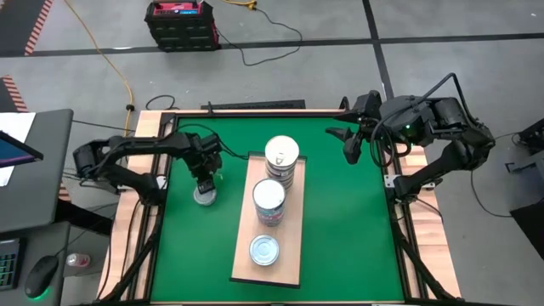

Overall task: Stack canned seafood by type on shelf
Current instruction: Stack the green white tuna can on top of the other green white tuna cans on the shelf

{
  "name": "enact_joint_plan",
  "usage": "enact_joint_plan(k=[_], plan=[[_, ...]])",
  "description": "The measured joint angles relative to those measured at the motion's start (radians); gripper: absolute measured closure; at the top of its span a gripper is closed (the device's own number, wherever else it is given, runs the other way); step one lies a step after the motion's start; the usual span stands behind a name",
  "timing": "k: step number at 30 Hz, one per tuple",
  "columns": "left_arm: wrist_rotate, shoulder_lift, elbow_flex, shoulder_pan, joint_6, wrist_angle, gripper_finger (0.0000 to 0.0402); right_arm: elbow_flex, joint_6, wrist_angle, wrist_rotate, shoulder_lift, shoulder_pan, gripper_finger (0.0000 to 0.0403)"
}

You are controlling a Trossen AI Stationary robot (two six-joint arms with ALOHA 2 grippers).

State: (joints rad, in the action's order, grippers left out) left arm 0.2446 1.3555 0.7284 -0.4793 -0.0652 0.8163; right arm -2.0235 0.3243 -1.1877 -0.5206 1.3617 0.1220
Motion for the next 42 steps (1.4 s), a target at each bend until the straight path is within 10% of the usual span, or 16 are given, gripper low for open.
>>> enact_joint_plan(k=[4, 14, 27, 30, 42], plan=[[0.075, 0.037, 0.021, -0.044, -0.035, 0.011, 0.039, 0.0, 0.0, 0.0, 0.0, 0.0, -0.001, 0.0175], [0.031, 0.097, 0.028, -0.181, -0.043, 0.026, 0.0401, 0.0, 0.008, 0.0, 0.0, 0.0, -0.001, 0.0175], [-0.348, -0.086, 0.207, -0.18, 0.043, 0.118, 0.0397, 0.0, 0.011, -0.001, -0.001, 0.0, -0.001, 0.0175], [-0.431, -0.129, 0.221, -0.177, 0.178, 0.131, 0.0374, 0.0, 0.007, -0.001, -0.002, 0.0, -0.001, 0.0175], [-0.19, -0.106, 0.223, -0.074, 0.387, -0.046, 0.0143, 0.0, -0.035, 0.019, -0.004, 0.0, -0.026, 0.0175]])
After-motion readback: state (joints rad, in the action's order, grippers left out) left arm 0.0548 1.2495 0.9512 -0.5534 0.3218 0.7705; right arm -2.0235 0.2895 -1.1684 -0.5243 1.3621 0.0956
